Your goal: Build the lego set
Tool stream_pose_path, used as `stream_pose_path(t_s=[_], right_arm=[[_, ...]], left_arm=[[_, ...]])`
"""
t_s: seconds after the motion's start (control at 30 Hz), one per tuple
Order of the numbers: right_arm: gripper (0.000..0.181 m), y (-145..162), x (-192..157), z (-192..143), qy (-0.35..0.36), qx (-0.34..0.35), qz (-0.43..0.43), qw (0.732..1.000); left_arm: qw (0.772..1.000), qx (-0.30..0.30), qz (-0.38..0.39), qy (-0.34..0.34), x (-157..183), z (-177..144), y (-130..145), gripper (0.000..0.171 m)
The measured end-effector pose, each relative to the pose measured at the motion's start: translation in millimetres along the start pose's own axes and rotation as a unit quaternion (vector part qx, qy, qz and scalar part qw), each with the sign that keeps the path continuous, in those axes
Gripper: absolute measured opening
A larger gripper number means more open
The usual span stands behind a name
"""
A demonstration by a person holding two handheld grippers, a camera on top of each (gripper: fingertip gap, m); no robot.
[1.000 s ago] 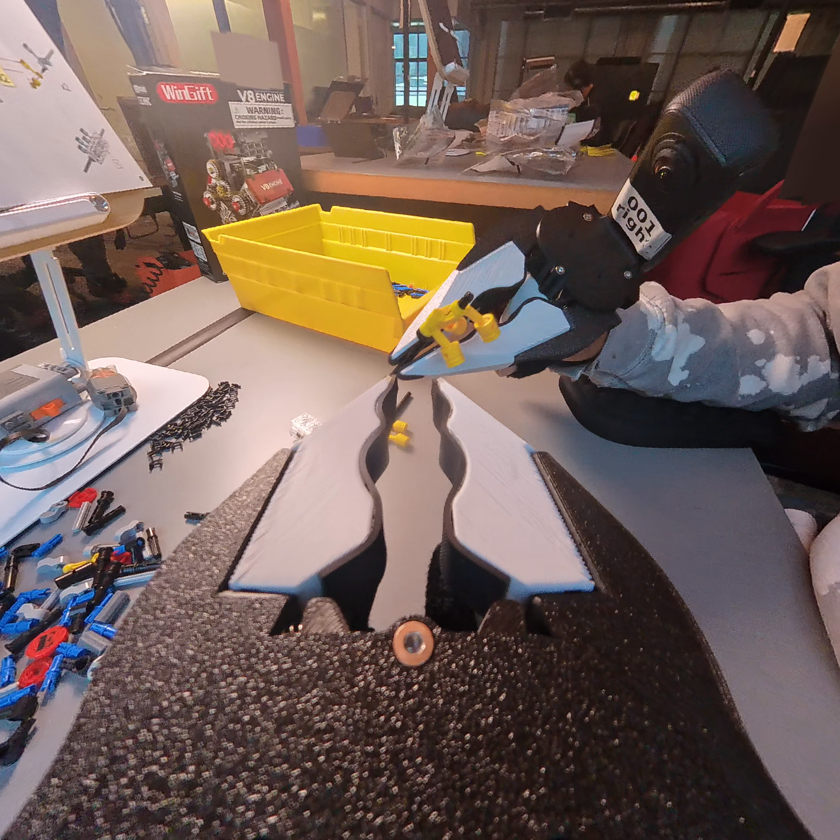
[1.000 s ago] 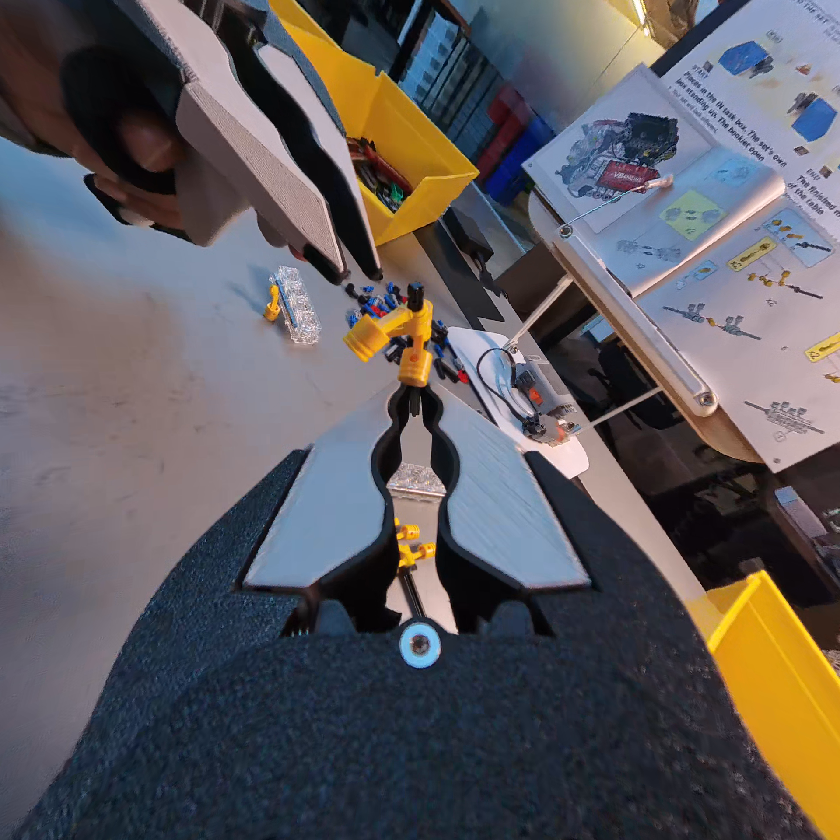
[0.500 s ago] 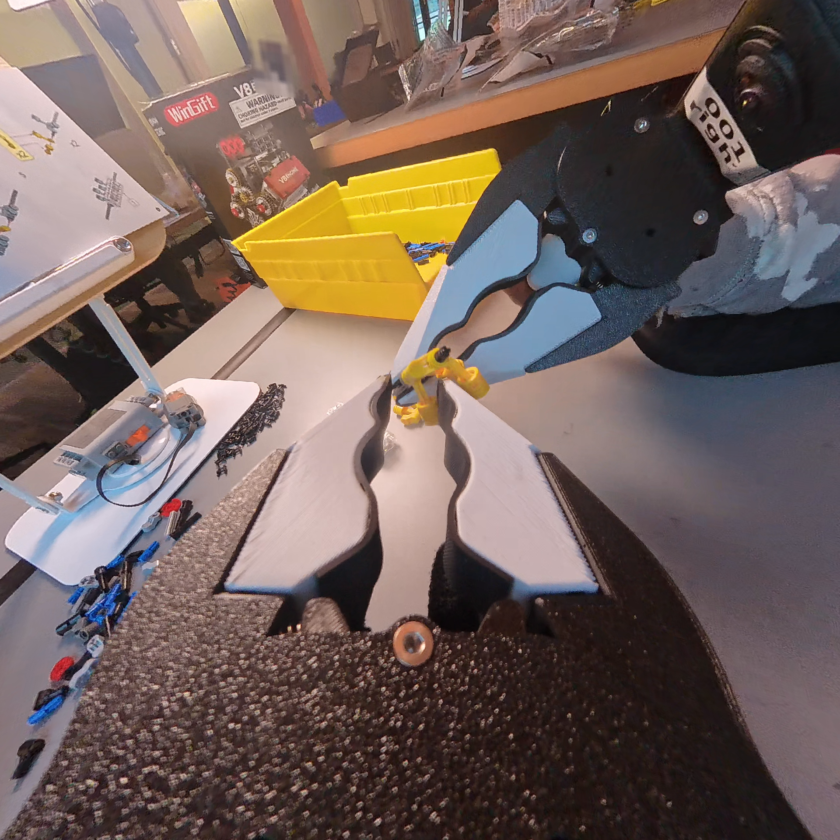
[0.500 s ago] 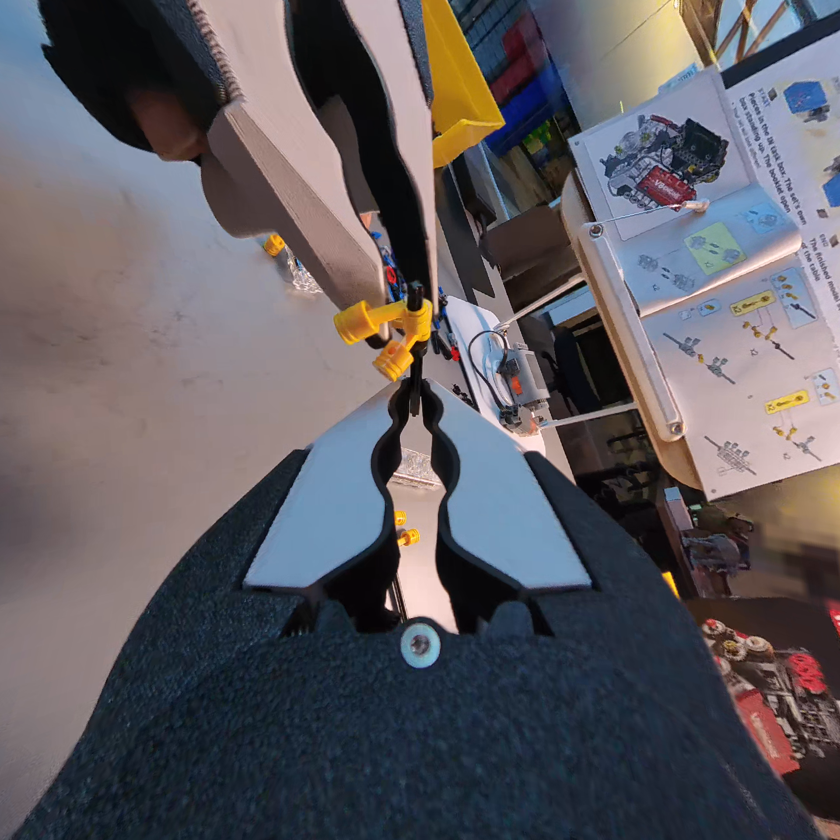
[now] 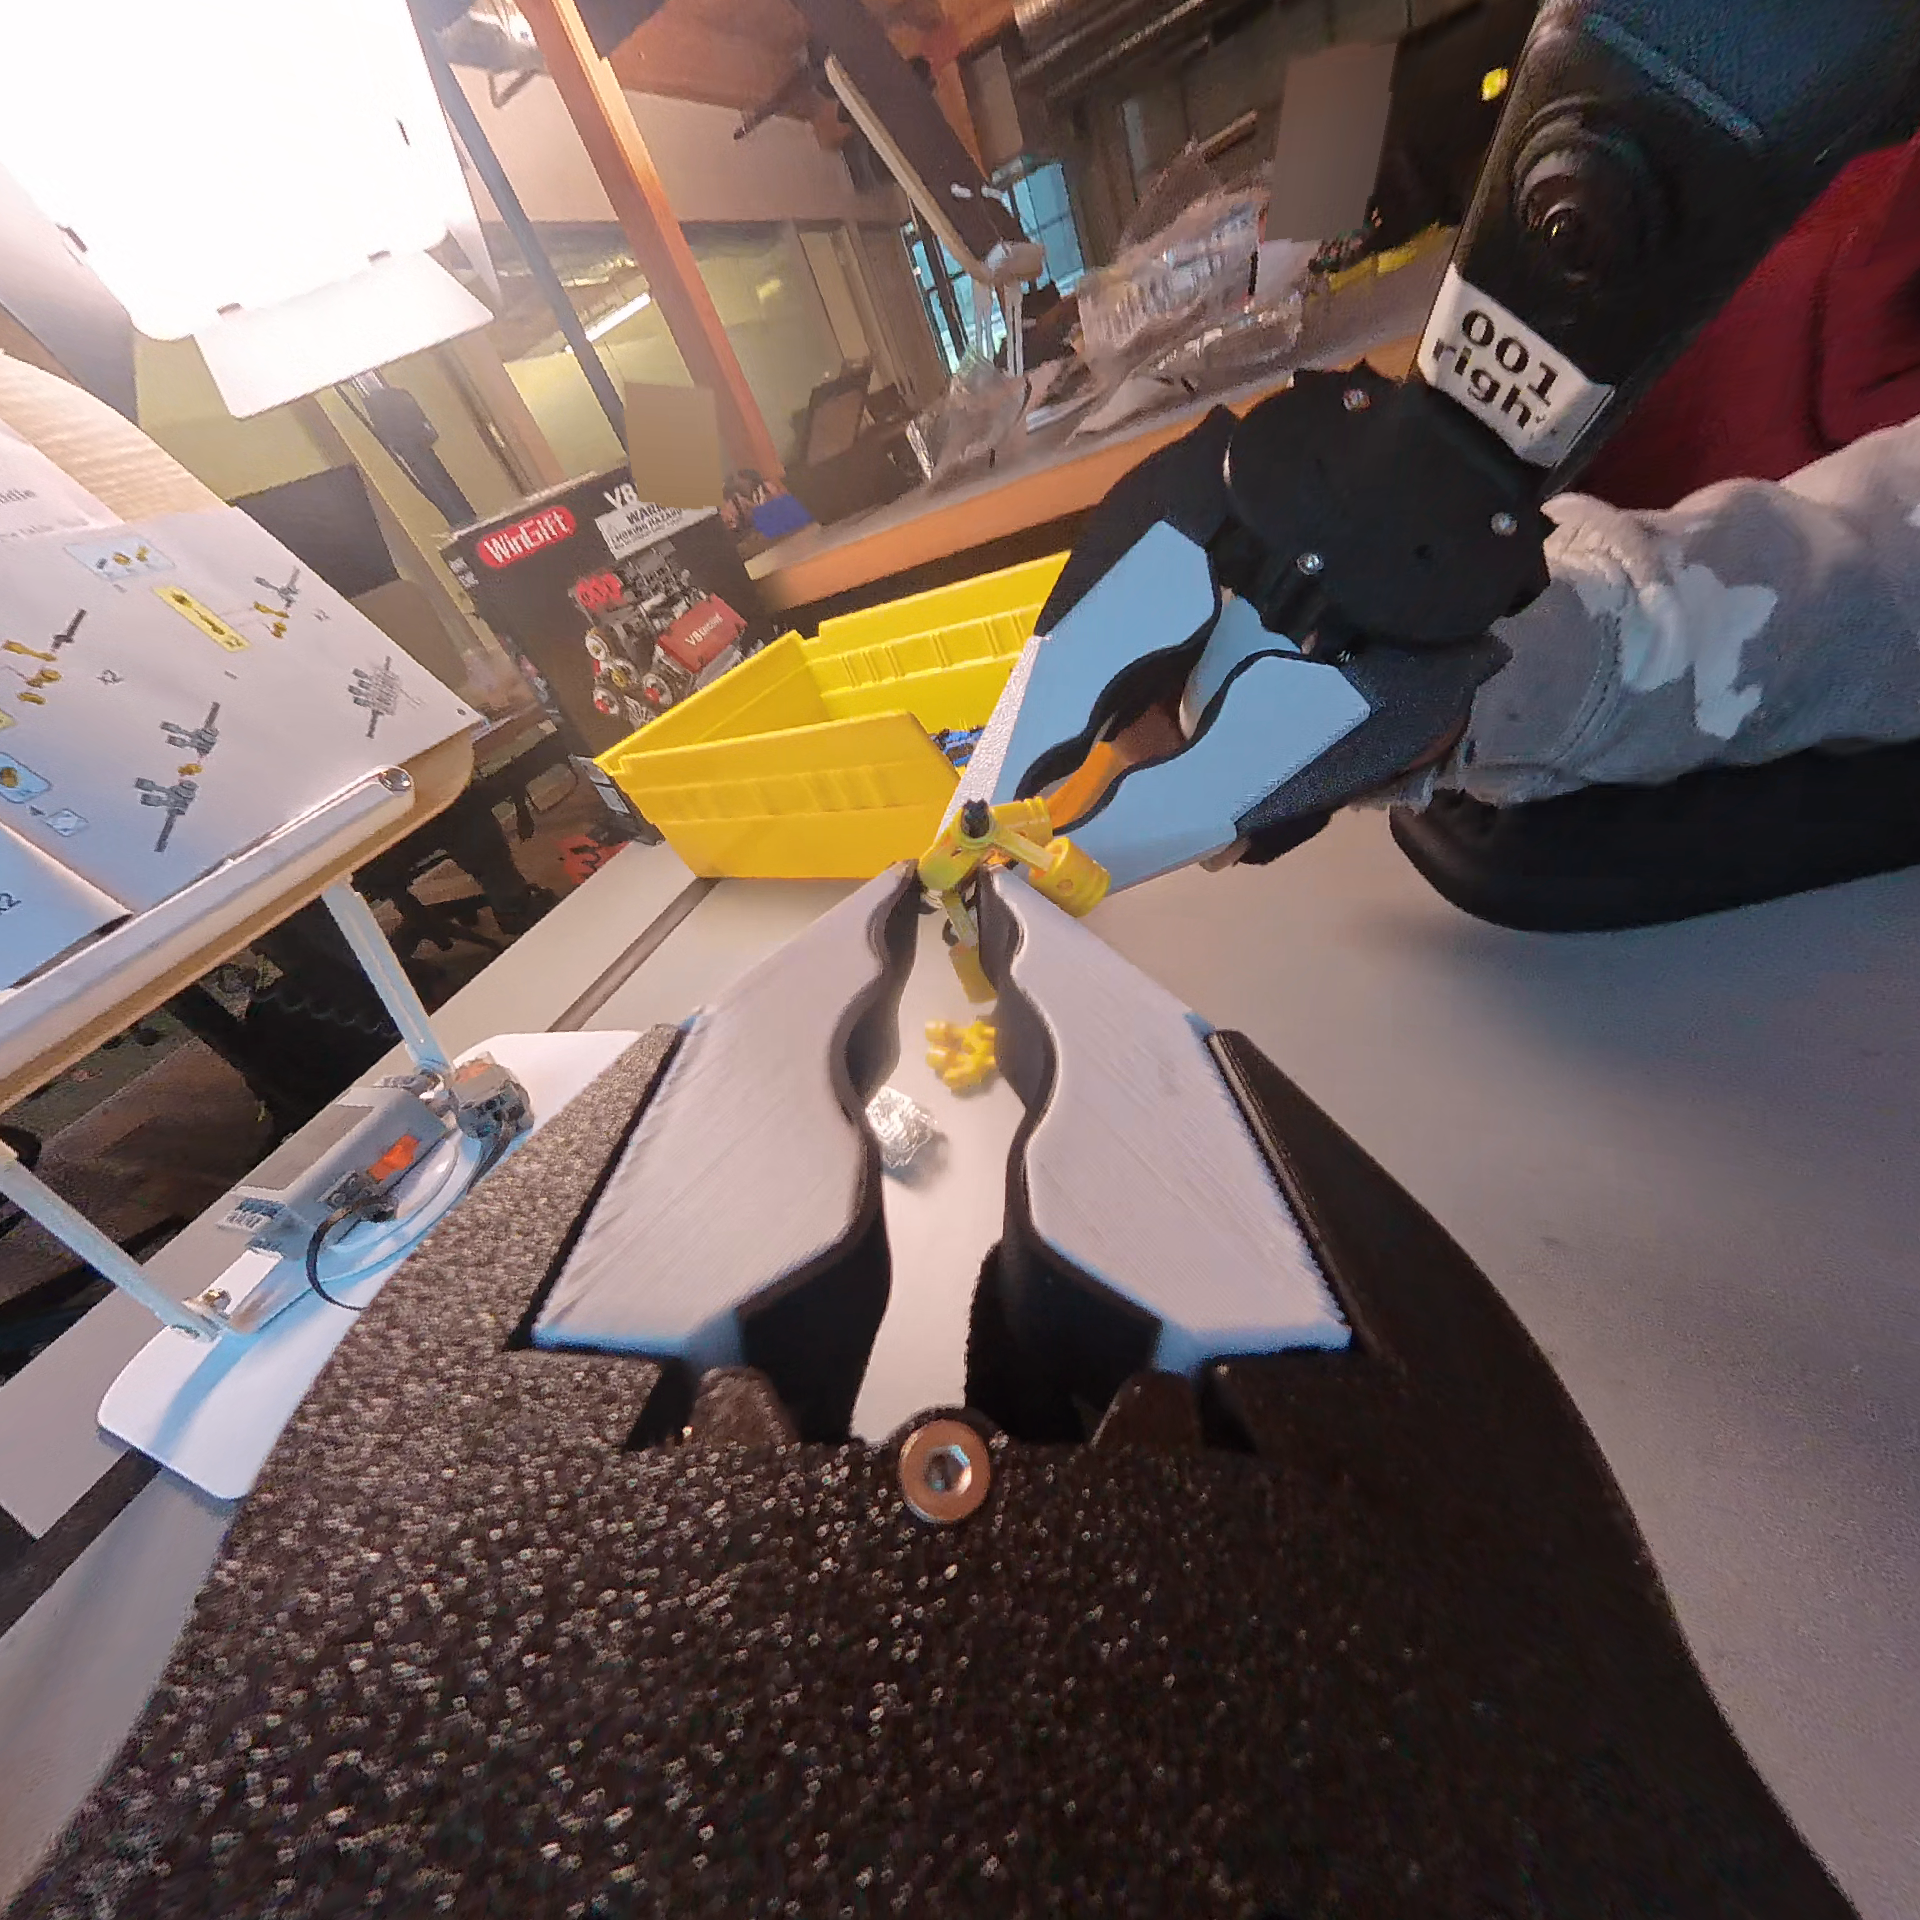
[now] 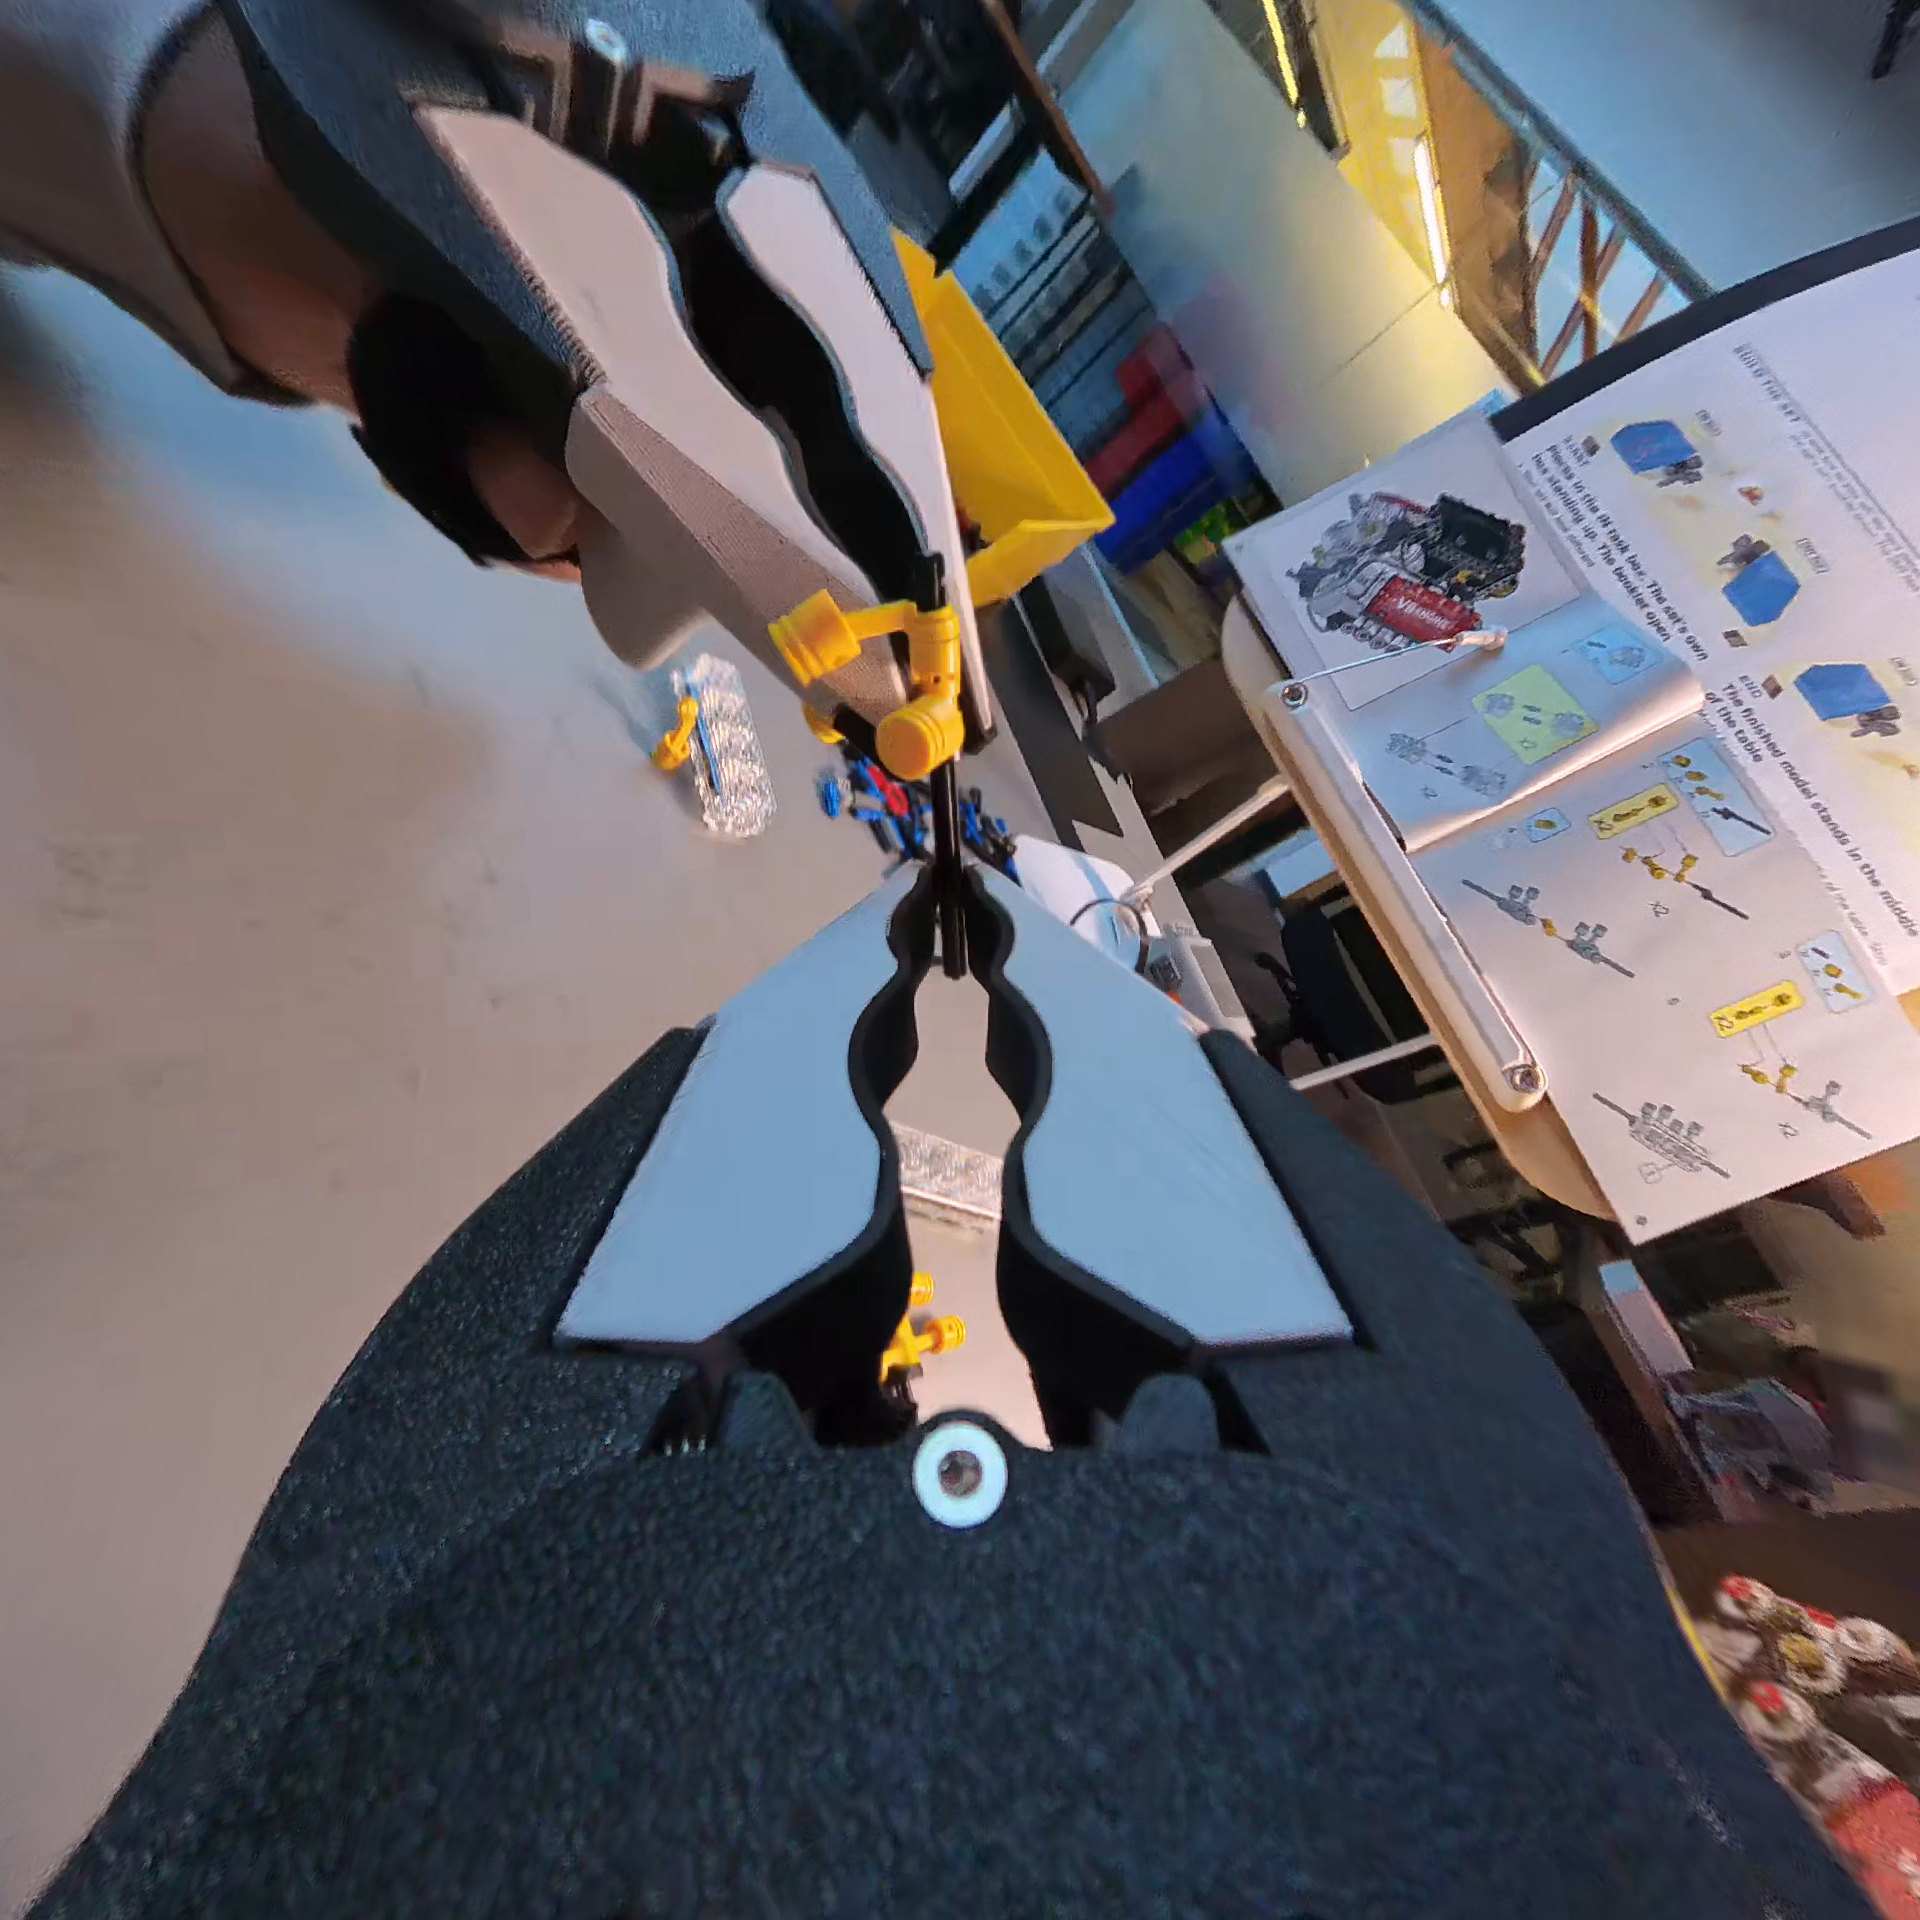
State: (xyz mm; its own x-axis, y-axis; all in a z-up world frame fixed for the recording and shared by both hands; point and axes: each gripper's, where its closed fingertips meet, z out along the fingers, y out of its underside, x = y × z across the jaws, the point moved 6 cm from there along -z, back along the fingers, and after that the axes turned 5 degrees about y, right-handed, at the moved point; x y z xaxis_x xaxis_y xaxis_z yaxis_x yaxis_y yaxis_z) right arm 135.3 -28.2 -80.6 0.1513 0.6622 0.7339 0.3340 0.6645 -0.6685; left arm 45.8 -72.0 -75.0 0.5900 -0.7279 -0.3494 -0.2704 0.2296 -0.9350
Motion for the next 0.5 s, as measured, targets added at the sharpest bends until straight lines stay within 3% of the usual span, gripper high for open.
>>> stream_pose_path(t_s=[0.27,0.37,0.5], right_arm=[[0.005,-14,11,-13,0.006,0.089,0.047,0.995],[0.006,-15,12,-16,0.005,0.091,0.039,0.995],[0.004,-10,6,-14,0.0,0.053,-0.033,0.998]], left_arm=[[0.998,0.06,-0.023,0.016,0,-9,-18,0.009],[0.998,0.06,-0.02,0.024,0,-10,-17,0.007],[0.999,0.037,-0.017,0.033,0,-9,-10,0.009]])
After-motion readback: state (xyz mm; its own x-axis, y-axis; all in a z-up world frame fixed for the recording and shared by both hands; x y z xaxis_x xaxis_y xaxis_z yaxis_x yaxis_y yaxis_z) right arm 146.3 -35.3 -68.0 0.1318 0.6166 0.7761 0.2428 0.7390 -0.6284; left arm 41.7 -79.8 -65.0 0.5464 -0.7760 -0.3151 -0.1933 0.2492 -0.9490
